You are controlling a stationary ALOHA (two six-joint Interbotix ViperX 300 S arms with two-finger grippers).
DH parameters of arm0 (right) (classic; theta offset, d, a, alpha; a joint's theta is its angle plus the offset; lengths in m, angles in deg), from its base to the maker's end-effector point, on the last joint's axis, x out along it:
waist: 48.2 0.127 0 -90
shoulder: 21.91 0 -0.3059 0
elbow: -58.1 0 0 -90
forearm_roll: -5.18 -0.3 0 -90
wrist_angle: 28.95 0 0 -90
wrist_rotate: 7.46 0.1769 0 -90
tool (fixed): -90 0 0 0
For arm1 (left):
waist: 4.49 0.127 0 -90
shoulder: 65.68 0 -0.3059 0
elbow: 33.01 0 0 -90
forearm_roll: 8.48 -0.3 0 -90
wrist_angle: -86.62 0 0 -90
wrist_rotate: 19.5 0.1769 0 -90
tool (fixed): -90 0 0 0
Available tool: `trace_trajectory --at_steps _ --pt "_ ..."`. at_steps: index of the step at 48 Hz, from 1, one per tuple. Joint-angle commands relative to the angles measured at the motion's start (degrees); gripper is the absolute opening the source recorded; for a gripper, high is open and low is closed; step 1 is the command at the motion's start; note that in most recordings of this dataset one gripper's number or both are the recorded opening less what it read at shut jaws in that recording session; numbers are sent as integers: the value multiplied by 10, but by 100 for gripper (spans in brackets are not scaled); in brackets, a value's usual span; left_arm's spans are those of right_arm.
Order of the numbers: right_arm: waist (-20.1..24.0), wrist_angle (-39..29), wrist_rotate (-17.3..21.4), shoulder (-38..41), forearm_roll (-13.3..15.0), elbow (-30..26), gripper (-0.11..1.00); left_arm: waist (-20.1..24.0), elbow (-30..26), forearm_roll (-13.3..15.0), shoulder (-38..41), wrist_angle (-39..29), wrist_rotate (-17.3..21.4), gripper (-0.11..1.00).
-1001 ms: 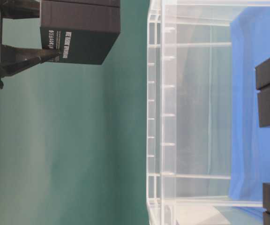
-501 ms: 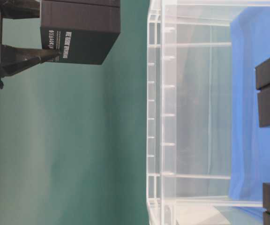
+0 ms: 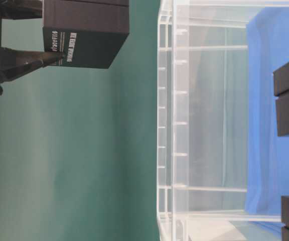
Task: Take the box out of the case with the right arm.
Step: 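Carry the held box to the table right of the other boxes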
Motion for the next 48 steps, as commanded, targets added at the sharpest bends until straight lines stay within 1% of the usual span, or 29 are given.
trace_trajectory --at_steps 1,10,19,36,41,48 --pt "18 -4 11 -18 2 -13 65 -1 -6 -1 4 3 0 0" --pt "54 -11 49 -18 2 -13 65 -2 -6 -1 4 3 0 0" --pt "113 -24 109 -17 3 -9 65 -1 -6 -1 4 3 1 0" --pt "227 -31 236 -10 3 -9 65 -1 -6 -1 4 3 1 0" --pt "254 -32 265 -7 2 -9 65 -1 -6 -1 4 3 1 0" --pt "288 -31 296 -2 -2 -10 65 -1 -6 -1 4 3 1 0"
